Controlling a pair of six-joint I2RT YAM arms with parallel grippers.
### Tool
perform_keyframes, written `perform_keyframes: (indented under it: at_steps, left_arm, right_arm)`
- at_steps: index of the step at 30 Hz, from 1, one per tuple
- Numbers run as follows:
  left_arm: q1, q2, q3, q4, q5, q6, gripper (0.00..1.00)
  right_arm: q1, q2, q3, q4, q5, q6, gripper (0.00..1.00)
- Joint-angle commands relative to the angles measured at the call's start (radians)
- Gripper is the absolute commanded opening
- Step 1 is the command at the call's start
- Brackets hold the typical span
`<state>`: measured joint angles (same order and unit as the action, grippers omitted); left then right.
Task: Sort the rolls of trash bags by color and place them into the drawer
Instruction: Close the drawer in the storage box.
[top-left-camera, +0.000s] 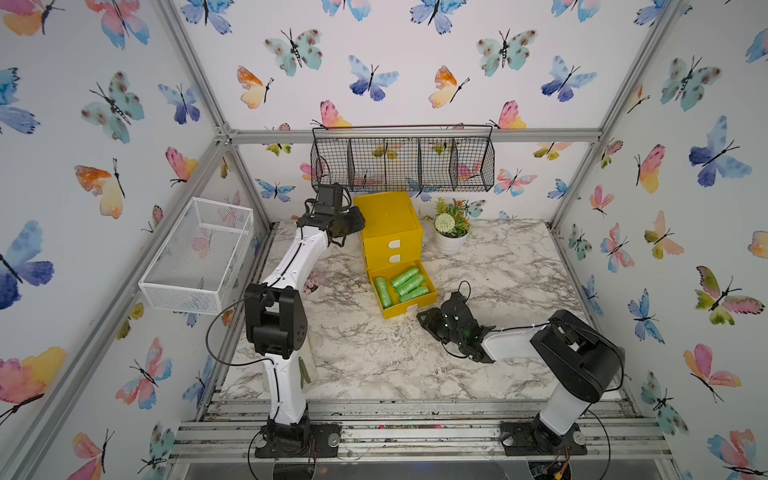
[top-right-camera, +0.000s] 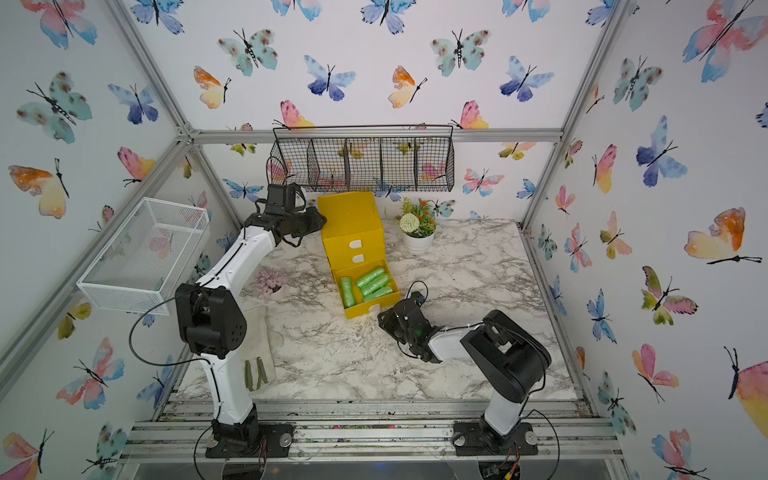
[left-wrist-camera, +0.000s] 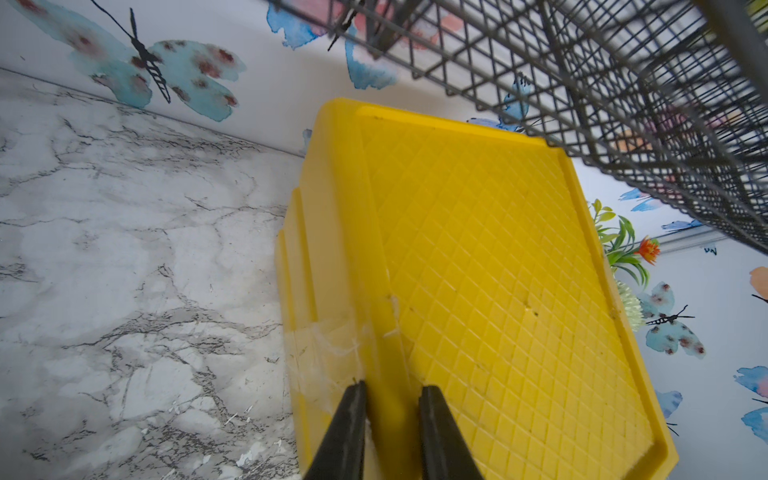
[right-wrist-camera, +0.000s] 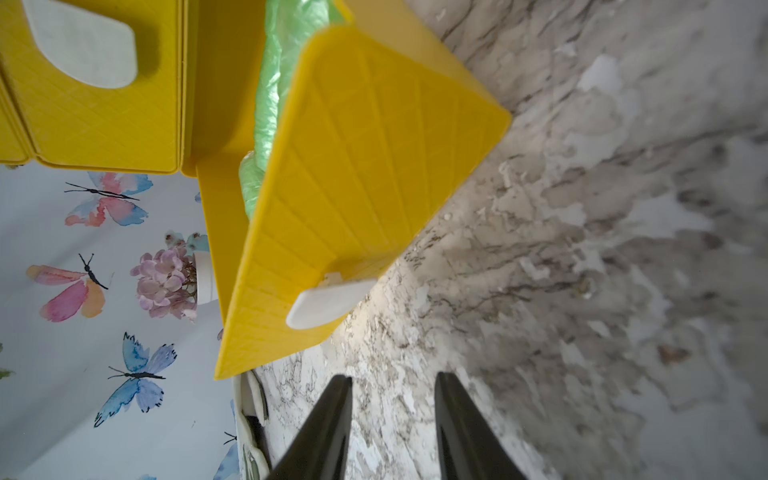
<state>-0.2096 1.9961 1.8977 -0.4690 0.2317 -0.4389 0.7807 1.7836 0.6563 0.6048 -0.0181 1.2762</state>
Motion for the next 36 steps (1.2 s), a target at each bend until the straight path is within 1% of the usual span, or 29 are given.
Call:
perform_keyframes:
  at_steps: [1,14,23,29,32,36]
  left_arm:
    - [-0.008,0.004,-0.035,-0.133,0.067,0.020,0.21]
    - [-0.010,0.004,-0.043,-0.136,0.094,0.003,0.22]
    - [-0.010,0.004,-0.072,-0.143,0.099,-0.012,0.23]
    - [-0.010,0.004,-0.075,-0.143,0.110,-0.017,0.24]
    - [-0.010,0.004,-0.071,-0.145,0.110,-0.014,0.25]
    - [-0.010,0.004,-0.072,-0.150,0.106,-0.008,0.26]
  right_arm:
    - [0.006,0.054,0.033,0.088,-0.027,0.036,0.37]
    - [0.006,0.197,0.146,0.175,0.014,0.069,0.35]
    - [0.007,0.247,0.213,0.199,0.087,0.075,0.35]
    - [0.006,0.291,0.307,0.165,0.129,0.065,0.35]
    - [0.006,0.316,0.372,0.106,0.149,0.042,0.35]
    - [0.002,0.365,0.434,0.083,0.159,0.043,0.36]
